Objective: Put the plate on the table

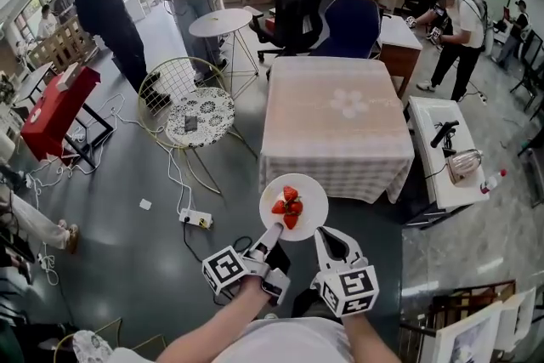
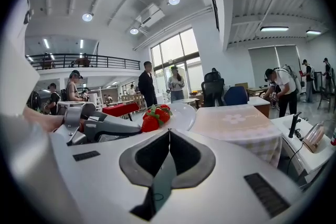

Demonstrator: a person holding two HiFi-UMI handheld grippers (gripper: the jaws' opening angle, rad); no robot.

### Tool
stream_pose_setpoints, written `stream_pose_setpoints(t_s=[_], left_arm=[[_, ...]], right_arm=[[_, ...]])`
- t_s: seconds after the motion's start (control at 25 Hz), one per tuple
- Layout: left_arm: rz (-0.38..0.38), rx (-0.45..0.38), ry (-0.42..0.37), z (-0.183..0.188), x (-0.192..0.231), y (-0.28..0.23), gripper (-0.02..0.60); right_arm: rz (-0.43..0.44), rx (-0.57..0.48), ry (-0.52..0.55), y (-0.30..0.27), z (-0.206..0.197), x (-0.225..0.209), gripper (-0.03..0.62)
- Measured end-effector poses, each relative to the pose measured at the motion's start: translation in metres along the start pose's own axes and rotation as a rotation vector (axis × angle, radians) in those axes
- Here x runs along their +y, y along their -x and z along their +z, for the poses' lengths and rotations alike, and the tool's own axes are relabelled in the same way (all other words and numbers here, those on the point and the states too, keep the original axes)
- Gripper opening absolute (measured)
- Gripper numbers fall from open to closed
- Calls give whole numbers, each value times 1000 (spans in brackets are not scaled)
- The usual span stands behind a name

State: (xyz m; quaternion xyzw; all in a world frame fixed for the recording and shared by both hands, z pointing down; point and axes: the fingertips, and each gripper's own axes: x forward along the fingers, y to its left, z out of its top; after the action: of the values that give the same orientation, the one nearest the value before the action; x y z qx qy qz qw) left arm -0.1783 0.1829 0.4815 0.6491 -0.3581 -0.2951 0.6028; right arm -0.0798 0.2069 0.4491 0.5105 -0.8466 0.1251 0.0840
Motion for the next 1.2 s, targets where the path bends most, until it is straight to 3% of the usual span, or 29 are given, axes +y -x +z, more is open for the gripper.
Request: stream_pose_setpoints(t_s=[0.72, 1.2], left_arm=[[47, -70, -21, -15, -8, -126, 12], [59, -27, -16, -27, -7, -167, 12]], right_arm=[[92, -10, -32, -48, 26, -125, 5], [52, -20, -34, -57, 44, -168, 5]])
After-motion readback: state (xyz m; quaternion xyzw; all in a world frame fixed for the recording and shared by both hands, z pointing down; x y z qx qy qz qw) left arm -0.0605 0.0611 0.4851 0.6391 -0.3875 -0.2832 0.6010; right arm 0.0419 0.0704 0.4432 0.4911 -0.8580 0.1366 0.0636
